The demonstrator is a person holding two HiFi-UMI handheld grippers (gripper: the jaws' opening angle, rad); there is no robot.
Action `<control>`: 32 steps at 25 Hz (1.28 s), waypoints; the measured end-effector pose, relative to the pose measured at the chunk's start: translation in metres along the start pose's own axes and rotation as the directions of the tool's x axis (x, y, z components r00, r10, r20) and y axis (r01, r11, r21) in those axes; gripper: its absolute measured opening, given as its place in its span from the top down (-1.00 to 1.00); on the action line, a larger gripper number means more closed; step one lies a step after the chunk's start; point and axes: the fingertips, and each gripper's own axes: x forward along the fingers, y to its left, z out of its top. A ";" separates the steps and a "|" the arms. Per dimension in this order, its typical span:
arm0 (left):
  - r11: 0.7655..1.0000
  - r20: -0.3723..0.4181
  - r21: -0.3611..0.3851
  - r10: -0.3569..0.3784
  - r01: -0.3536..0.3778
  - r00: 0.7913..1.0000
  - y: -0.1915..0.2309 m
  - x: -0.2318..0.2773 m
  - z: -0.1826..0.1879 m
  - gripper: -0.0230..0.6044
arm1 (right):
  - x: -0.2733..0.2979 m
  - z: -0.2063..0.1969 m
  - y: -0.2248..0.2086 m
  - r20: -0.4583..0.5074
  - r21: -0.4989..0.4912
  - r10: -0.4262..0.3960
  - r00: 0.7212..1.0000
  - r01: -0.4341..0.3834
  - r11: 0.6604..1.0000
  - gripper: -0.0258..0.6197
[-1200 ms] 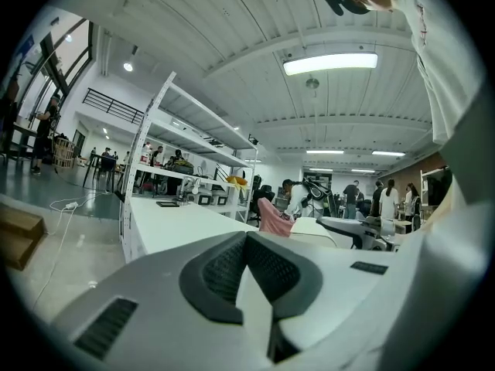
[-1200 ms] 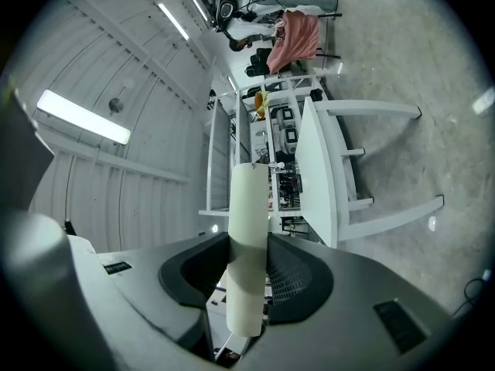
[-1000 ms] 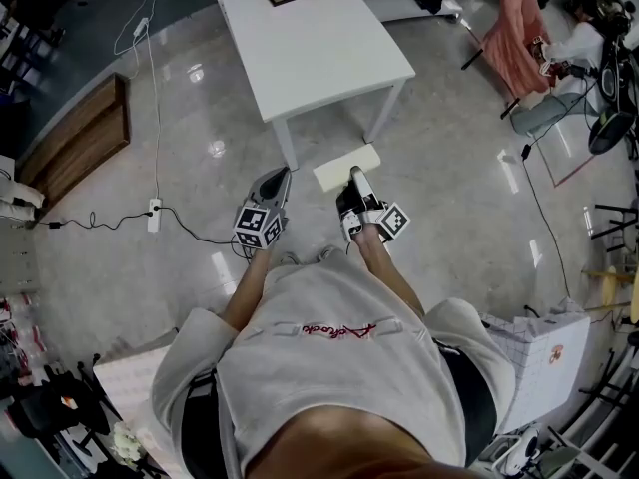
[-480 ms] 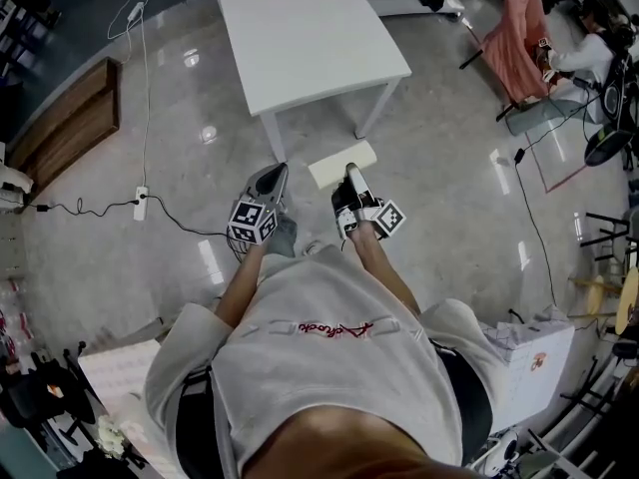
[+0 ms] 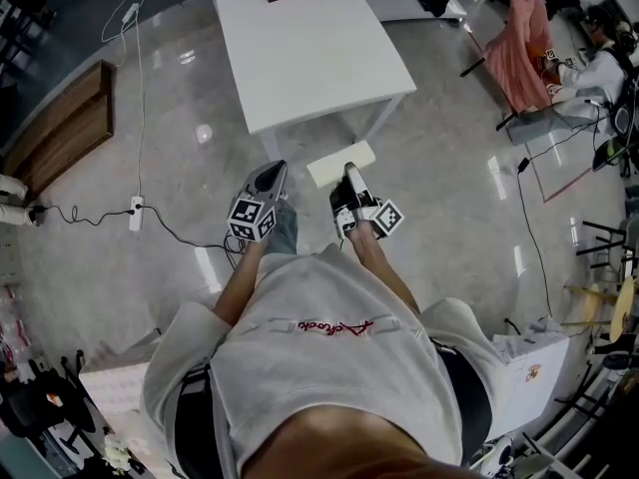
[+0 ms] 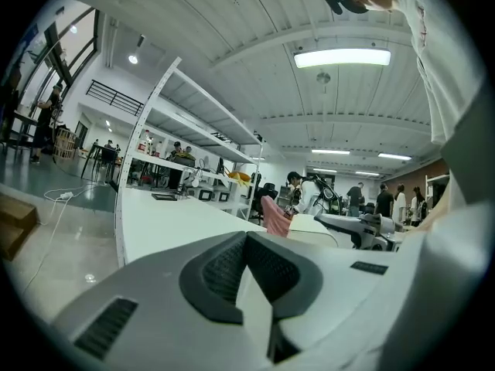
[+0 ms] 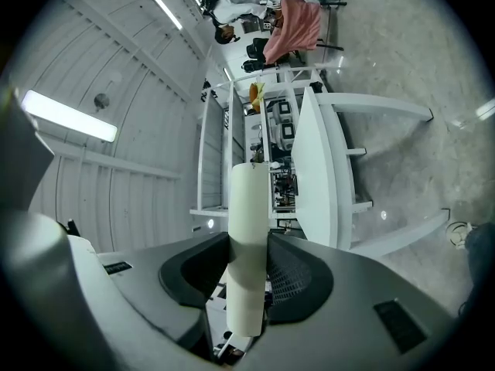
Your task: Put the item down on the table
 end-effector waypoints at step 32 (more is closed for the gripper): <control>0.995 0.015 -0.011 -0.099 0.099 0.995 0.211 0.149 0.096 0.90 | 0.271 0.024 -0.029 0.070 -0.066 0.028 0.997 -0.023 0.998 0.44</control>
